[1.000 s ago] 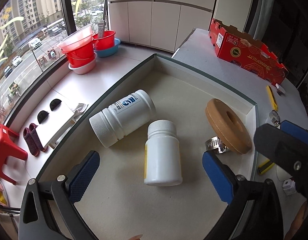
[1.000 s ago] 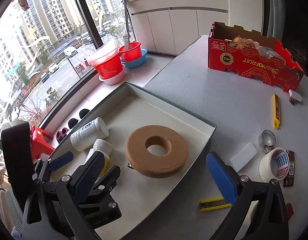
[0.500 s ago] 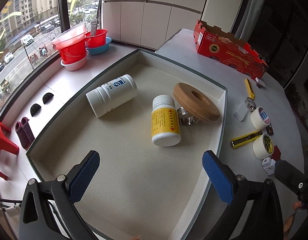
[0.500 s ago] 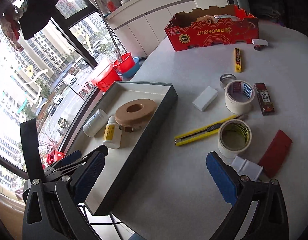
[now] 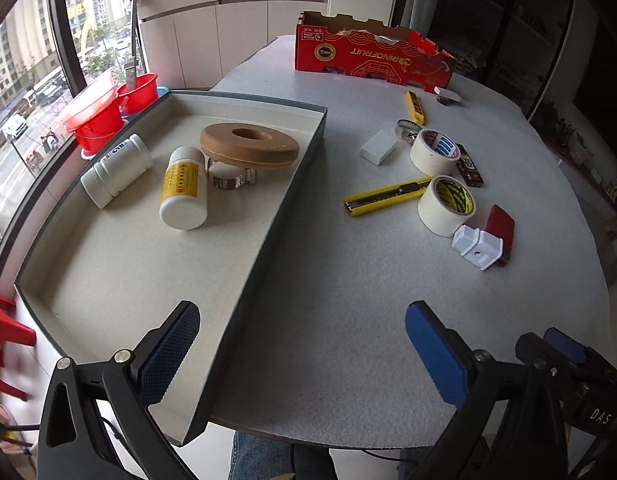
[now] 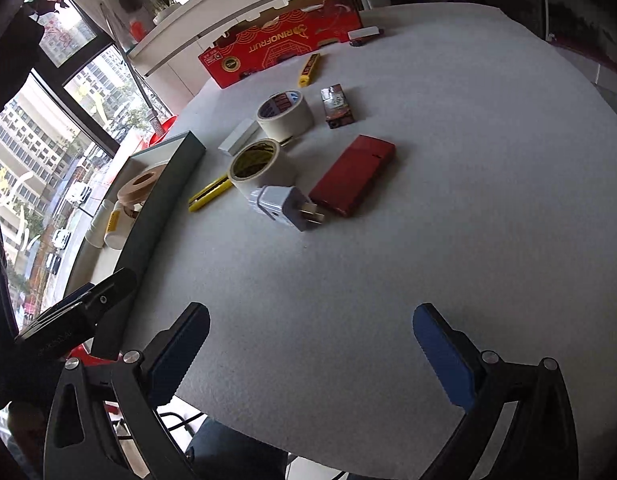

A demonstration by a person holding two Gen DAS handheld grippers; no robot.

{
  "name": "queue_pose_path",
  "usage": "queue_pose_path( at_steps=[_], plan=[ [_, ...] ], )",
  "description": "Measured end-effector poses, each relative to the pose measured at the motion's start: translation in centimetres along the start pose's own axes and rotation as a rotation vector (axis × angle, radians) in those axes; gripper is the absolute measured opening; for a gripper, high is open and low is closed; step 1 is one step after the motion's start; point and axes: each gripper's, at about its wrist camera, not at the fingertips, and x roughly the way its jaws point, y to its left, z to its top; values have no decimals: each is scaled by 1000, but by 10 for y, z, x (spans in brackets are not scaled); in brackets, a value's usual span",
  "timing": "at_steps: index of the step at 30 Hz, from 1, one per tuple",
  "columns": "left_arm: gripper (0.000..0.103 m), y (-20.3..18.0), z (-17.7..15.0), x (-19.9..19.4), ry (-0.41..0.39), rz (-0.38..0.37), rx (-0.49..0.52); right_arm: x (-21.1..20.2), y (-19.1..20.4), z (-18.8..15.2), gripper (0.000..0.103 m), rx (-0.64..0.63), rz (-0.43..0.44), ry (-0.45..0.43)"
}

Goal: Organize rigid objects
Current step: 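Move both open tools from the tray toward the white plug and red block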

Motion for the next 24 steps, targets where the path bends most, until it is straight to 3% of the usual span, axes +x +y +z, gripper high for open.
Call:
queue_pose_path(
  at_steps=[3, 12, 18, 20, 24],
  plan=[
    [103, -23, 4, 3, -8, 21, 53, -8, -14, -9, 102, -7, -38, -31],
    [103, -78, 25, 16, 11, -30, 88, -18, -35, -10, 102, 19, -78, -78],
    [103, -97, 44, 35, 34, -108, -54, -31, -59, -12, 102, 62, -105, -108],
    [103, -101, 50, 45, 37, -93, -82, -33, -63, -13, 102, 71, -109, -116],
    [103, -96, 43, 68, 114, 30, -72, -34, -62, -14, 102, 55, -114, -115]
  ],
)
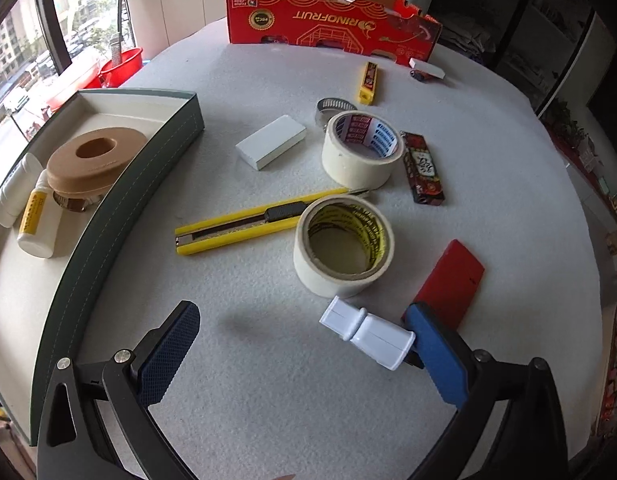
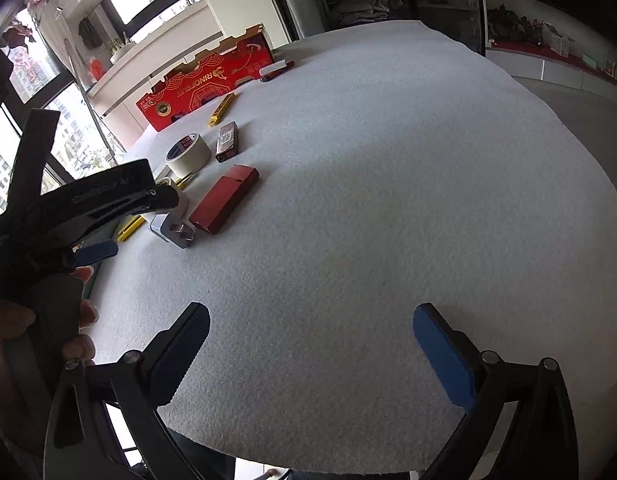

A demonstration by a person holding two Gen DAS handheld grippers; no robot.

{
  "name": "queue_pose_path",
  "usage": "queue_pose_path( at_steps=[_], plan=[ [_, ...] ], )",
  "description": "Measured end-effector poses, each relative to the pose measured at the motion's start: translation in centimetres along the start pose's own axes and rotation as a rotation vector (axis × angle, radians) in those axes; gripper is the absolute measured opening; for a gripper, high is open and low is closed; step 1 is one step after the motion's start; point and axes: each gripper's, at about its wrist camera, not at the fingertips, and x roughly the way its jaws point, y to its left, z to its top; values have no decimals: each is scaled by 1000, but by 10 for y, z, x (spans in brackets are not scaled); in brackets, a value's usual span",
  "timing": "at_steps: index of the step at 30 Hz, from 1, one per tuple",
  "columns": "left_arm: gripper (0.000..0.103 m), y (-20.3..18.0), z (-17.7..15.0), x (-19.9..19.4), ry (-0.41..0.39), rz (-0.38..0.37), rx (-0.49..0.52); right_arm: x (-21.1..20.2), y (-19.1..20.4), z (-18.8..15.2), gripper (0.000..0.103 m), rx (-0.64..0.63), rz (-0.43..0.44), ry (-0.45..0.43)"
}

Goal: Organize rigid objects
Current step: 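Move both open tools from the tray toward the white plug and red block, then grasp the white plug with left tool while right tool grasps the red block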

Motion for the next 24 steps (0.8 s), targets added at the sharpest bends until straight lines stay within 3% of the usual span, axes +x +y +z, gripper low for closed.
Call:
queue_pose_path(
  at_steps=[3, 5, 14, 24],
  plan=[
    [103, 19, -15, 0, -45, 72, 40, 1, 2, 3, 102, -33, -4, -13],
    [103, 32, -18, -1, -44, 57, 12, 7, 8, 10, 102, -89, 15, -13],
    [103, 31, -23, -1, -103, 67, 19, 73, 65, 45, 102, -555, 21, 43],
    [103, 33, -18, -1, -129, 7, 120, 99, 92, 66, 102, -762, 180, 77]
  ],
)
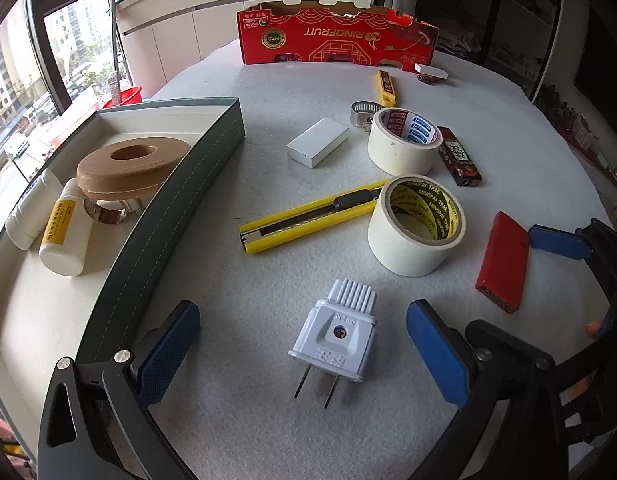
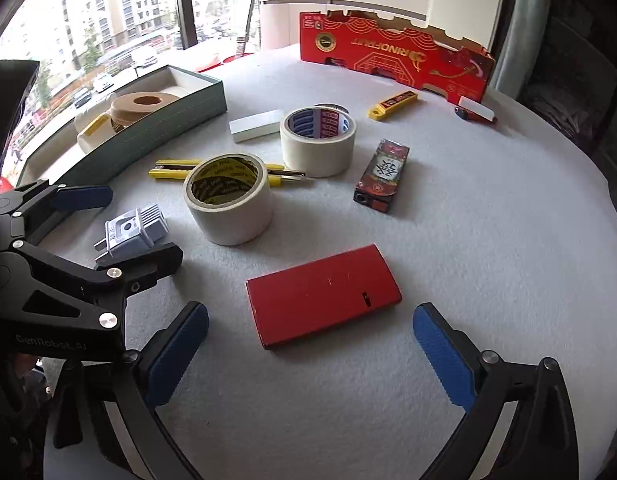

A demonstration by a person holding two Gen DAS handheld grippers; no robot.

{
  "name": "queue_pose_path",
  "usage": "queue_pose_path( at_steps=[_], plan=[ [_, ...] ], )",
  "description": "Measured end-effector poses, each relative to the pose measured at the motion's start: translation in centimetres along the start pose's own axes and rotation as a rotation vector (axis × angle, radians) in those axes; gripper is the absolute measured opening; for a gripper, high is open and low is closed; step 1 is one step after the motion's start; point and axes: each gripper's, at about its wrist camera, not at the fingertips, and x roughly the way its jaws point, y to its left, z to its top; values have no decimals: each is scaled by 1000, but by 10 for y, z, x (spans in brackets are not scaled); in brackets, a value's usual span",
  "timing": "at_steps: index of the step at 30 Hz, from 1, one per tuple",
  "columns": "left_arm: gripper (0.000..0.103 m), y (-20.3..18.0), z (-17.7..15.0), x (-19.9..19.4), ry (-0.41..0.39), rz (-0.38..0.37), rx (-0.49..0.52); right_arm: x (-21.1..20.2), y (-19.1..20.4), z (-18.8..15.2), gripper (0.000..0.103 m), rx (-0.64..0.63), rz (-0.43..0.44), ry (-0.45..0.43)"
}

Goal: Organize rigid objects
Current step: 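Grasp the white plug with left tool while right tool grasps the red block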

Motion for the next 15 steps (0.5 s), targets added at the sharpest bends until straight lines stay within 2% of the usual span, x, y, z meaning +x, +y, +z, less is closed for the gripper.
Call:
queue_pose_path(
  at_steps=[6, 9, 10, 12, 14, 15],
  plan=[
    [101, -1, 4, 2, -1, -44, 83, 5, 0, 7, 102, -35, 23, 51],
    [94, -4, 4, 1, 0, -72, 122, 4, 1, 8, 100, -31, 22, 76],
    [89, -5, 4, -1, -1, -82, 135, 2, 2, 9, 97, -27, 19, 74],
    [78, -10, 2, -5, -5, -102, 166, -4, 2, 9, 73, -7, 10, 69],
    [57, -15, -1, -10, -5, -124, 199, -5, 3, 8, 73, 8, -7, 89],
    [49, -18, -1, -12, -3, -133, 214, -7, 3, 6, 73, 21, -18, 94]
  ],
)
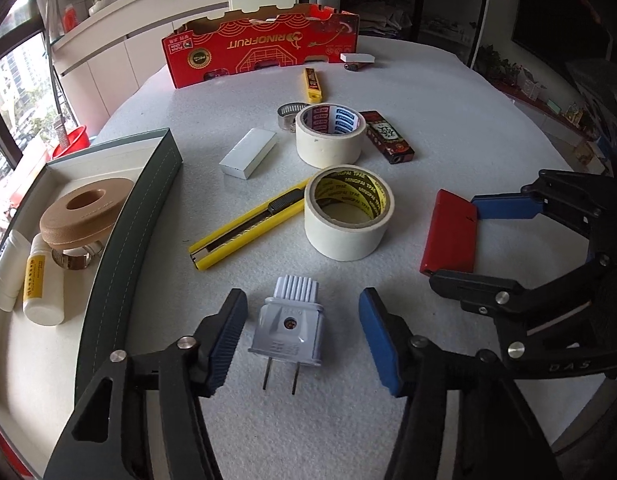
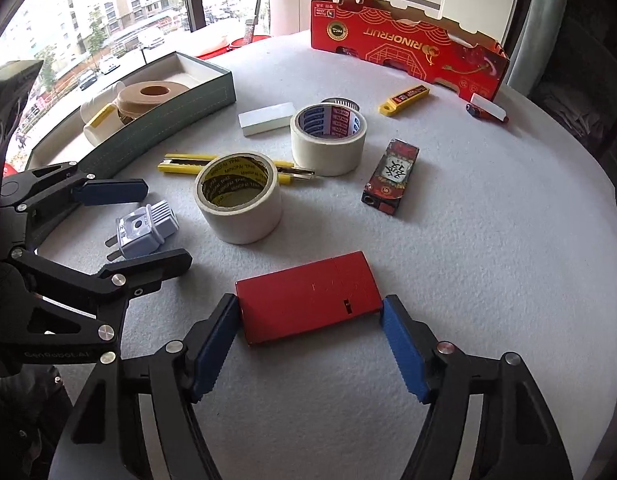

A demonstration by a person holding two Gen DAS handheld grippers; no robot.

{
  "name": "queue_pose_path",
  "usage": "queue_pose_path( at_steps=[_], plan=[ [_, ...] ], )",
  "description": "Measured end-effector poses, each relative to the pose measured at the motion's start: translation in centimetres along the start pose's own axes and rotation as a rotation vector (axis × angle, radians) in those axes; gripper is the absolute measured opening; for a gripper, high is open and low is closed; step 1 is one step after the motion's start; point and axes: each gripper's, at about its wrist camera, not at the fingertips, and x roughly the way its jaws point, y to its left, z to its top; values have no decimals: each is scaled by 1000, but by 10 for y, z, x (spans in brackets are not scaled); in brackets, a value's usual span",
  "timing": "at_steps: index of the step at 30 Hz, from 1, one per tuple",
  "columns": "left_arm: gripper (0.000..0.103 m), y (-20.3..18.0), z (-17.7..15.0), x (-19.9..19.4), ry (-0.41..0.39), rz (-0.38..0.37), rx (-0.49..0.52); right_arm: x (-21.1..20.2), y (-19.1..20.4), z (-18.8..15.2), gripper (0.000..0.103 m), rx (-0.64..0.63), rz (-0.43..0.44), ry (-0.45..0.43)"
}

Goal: Organize rigid objects
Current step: 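Grasp the white plug with left tool while right tool grasps the red block, then carry the white plug with left tool while right tool carries the red block to the tray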

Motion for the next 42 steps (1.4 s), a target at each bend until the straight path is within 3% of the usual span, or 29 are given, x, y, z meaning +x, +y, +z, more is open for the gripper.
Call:
queue_pose_path(
  at_steps=[1, 6, 10, 16, 28, 42],
  plan=[
    [33, -3, 0, -1, 5, -6, 10, -1, 0, -2, 73, 18, -13, 3],
    [33, -4, -11, -10, 9, -41, -51, -16, -6, -27, 73, 159, -69, -21],
    [33, -4, -20, -22, 17, -94, -118, -37, -16, -50, 73, 329, -61, -52],
    [33, -12, -26, -50, -46, -92, -112, -73, -14, -67, 73, 484, -15, -132],
    [33, 7, -37, -94, -157, -61, -144, -91, 10, -72, 73, 567, 13, -153],
    [33, 48, -53, -109, -190, -20, -255, -87, 43, -45, 73, 536, 58, -156]
  ],
)
